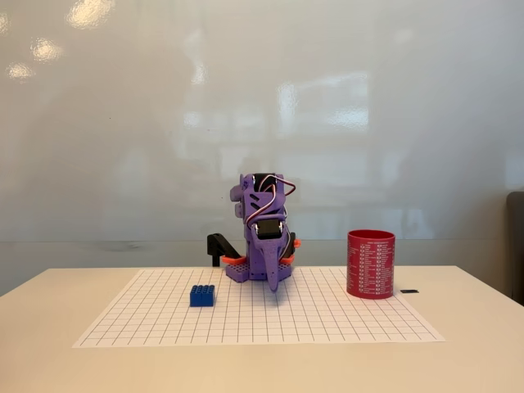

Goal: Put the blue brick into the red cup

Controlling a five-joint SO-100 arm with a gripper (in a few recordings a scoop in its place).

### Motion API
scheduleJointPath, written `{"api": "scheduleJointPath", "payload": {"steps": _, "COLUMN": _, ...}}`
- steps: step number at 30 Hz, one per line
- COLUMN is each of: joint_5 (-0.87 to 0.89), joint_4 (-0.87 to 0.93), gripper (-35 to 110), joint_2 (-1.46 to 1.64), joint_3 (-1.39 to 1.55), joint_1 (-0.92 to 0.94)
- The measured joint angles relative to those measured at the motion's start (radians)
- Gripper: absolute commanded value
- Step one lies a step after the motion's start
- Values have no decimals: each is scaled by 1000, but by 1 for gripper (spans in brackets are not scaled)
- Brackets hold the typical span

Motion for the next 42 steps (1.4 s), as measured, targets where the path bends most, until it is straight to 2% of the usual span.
{"api": "scheduleJointPath", "payload": {"steps": 42, "joint_5": -20, "joint_4": -25, "gripper": -1, "joint_2": 0, "joint_3": 0, "joint_1": 0}}
